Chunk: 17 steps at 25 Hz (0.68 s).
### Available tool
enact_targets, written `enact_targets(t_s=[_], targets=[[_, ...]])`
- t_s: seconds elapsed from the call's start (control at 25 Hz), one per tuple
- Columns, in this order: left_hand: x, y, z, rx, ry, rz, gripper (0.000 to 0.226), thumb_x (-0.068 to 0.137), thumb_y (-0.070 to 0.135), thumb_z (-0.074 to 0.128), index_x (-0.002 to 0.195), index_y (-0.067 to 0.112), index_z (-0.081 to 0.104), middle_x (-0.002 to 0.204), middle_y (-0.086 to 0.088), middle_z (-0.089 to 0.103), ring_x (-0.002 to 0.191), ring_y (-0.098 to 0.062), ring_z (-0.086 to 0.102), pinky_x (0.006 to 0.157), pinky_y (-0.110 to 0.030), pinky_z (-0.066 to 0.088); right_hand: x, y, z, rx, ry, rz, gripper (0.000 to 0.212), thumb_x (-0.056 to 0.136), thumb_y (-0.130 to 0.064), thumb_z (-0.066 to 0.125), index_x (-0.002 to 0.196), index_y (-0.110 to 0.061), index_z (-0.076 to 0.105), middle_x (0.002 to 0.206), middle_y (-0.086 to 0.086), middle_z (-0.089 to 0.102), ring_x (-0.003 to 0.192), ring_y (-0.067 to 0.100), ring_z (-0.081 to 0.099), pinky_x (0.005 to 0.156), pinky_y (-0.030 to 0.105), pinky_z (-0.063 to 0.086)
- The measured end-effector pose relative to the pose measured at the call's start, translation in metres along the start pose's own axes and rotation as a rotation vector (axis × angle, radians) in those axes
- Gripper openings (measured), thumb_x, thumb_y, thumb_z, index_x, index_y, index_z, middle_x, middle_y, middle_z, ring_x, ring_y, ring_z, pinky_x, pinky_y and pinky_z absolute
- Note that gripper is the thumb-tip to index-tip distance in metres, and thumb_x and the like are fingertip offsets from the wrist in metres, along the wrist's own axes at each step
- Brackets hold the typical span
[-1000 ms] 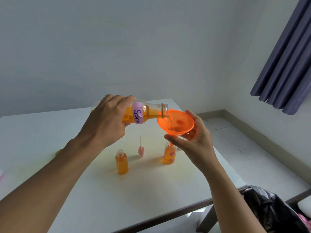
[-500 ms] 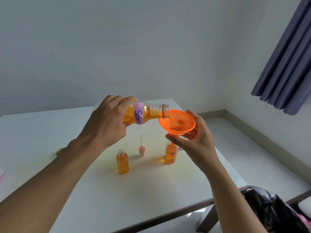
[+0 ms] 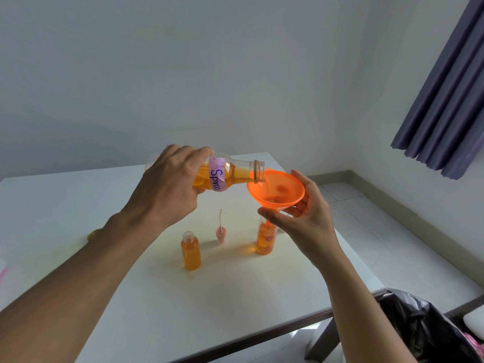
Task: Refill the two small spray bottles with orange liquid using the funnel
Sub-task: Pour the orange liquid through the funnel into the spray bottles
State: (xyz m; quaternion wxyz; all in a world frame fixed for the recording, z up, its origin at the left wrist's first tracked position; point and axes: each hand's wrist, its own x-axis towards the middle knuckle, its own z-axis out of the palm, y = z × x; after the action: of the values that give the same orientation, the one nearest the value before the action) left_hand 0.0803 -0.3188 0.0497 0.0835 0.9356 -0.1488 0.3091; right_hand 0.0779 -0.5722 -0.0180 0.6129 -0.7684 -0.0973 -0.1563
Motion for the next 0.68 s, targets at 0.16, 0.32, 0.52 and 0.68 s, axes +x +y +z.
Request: enact_targets(t_s=[0.16,0.32,0.52,0.68], targets=[[0.0004,0.0008,0.0003,0.008,-0.006,0.005,0.071,0.072,0.011,0.082,0.135,0.017,0.049,0.123,-0.005,0.061,0.114,-0.028,0.050,0.077,-0.041,0.051,-0.0002,-0.0002,-0.0004,-0.004,-0.002,0.000,0.098,0.062,-0.027,0.097,0.143,-0.037,0.044,0.134,-0.002,0.057,0.110,0.013,0.068,0.091,0.035,0.061],[0.0013,0.0012,-0.0003,0.006,-0.002,0.009,0.070,0.072,0.010,0.081,0.135,0.017,0.050,0.123,-0.005,0.062,0.115,-0.028,0.050,0.078,-0.041,0.051,0.0002,-0.0006,-0.0006,-0.001,-0.002,0.005,0.098,0.061,-0.028,0.097,0.142,-0.039,0.044,0.133,-0.003,0.057,0.107,0.010,0.069,0.086,0.028,0.061],[0.0019,0.0020,-0.0005,0.007,-0.011,0.005,0.071,0.072,0.010,0.081,0.135,0.017,0.049,0.124,-0.005,0.061,0.115,-0.028,0.049,0.078,-0.041,0.051,-0.0005,-0.0020,-0.0012,-0.001,-0.001,0.007,0.097,0.062,-0.027,0.097,0.142,-0.040,0.044,0.131,-0.005,0.058,0.104,0.005,0.069,0.082,0.020,0.060],[0.0013,0.0035,-0.0005,0.005,-0.011,-0.003,0.071,0.073,0.010,0.081,0.136,0.017,0.049,0.125,-0.004,0.060,0.117,-0.027,0.049,0.077,-0.040,0.050,-0.0005,-0.0017,-0.0010,0.001,-0.005,0.006,0.097,0.062,-0.027,0.097,0.142,-0.039,0.043,0.132,-0.004,0.058,0.107,0.009,0.068,0.086,0.026,0.061]])
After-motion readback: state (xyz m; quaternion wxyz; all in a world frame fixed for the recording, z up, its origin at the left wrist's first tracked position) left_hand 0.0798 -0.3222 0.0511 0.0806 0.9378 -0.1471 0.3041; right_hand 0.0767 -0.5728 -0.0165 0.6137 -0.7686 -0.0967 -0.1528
